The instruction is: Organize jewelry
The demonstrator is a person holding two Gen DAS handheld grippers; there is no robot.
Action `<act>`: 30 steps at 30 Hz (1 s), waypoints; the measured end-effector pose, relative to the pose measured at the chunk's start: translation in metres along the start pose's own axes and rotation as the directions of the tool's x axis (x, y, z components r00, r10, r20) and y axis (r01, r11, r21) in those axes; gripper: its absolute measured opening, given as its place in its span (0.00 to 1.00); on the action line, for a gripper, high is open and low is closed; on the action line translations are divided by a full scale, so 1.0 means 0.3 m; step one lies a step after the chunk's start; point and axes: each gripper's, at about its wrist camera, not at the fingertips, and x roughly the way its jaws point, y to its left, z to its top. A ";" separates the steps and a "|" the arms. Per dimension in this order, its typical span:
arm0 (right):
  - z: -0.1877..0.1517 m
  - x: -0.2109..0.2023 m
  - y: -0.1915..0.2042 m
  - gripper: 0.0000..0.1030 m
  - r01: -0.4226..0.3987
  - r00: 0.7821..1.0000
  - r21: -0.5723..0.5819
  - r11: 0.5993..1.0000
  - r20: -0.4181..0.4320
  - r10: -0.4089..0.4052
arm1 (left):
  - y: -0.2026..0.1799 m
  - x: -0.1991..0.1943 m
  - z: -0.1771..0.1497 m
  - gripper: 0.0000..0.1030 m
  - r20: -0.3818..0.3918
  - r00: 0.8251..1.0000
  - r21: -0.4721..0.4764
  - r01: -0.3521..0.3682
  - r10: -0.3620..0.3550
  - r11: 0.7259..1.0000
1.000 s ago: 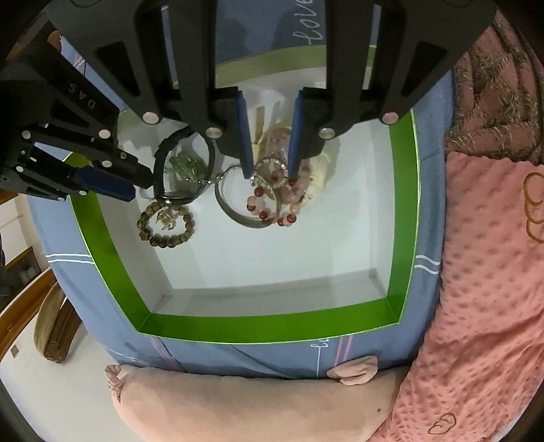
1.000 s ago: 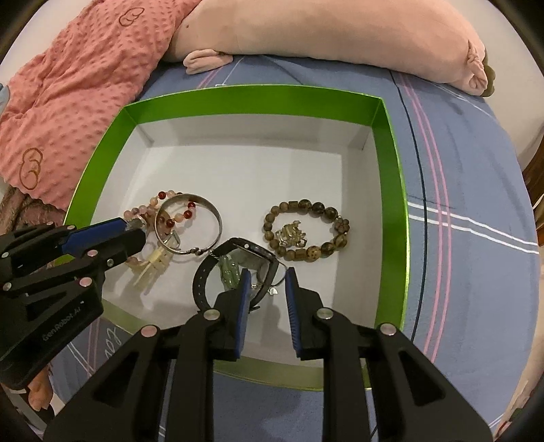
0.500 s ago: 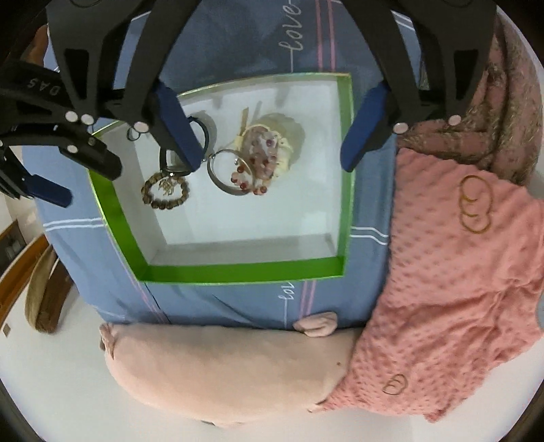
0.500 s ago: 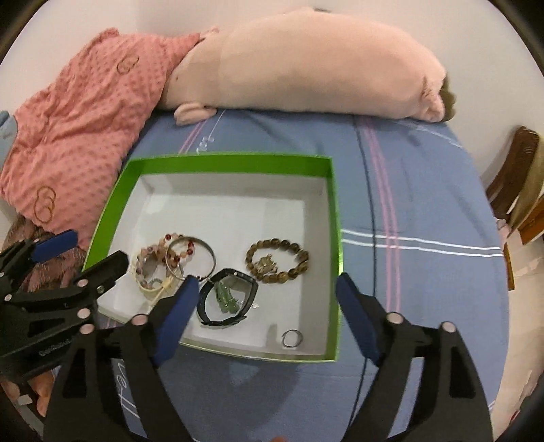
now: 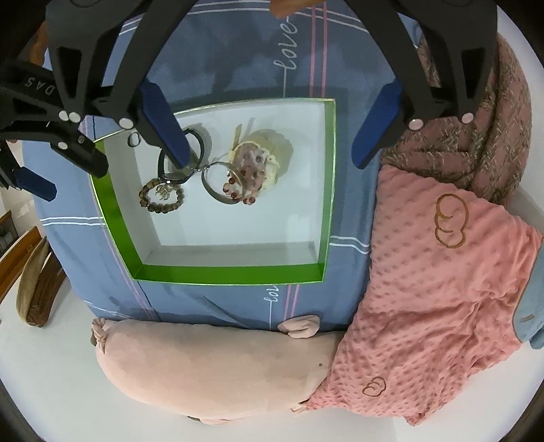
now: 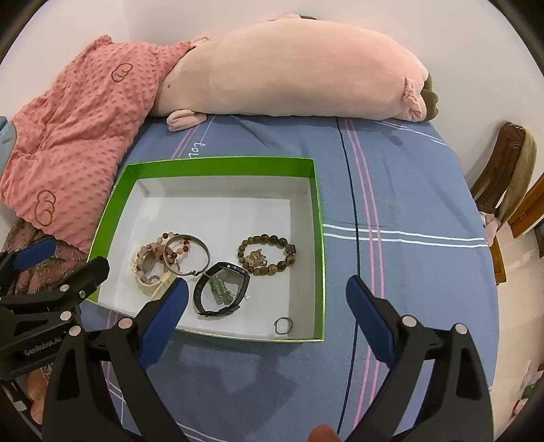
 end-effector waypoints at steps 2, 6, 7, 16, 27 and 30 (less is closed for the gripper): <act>-0.002 -0.006 0.001 0.91 0.003 1.000 -0.001 1.000 0.004 -0.003 | -0.002 -0.008 -0.001 0.95 0.005 1.000 0.003 -0.003 0.003 1.000; -0.002 -0.015 -0.002 0.91 0.004 1.000 0.000 1.000 0.008 -0.004 | -0.002 -0.017 -0.002 0.95 0.010 1.000 0.005 -0.003 0.003 1.000; -0.003 -0.016 -0.002 0.91 0.005 1.000 -0.001 1.000 0.008 -0.005 | -0.002 -0.018 -0.002 0.95 0.010 1.000 0.004 -0.002 0.002 1.000; -0.004 -0.018 -0.004 0.91 0.003 1.000 -0.001 1.000 0.007 -0.003 | -0.001 -0.025 -0.004 0.96 0.010 1.000 0.006 -0.006 0.006 1.000; -0.008 -0.021 -0.005 0.91 0.008 1.000 -0.002 1.000 0.006 -0.008 | -0.001 -0.022 -0.007 0.96 0.011 1.000 0.007 -0.006 0.006 1.000; -0.006 -0.021 -0.005 0.91 0.008 1.000 -0.004 1.000 0.006 -0.008 | -0.001 -0.024 -0.008 0.96 0.011 1.000 0.005 -0.002 0.002 1.000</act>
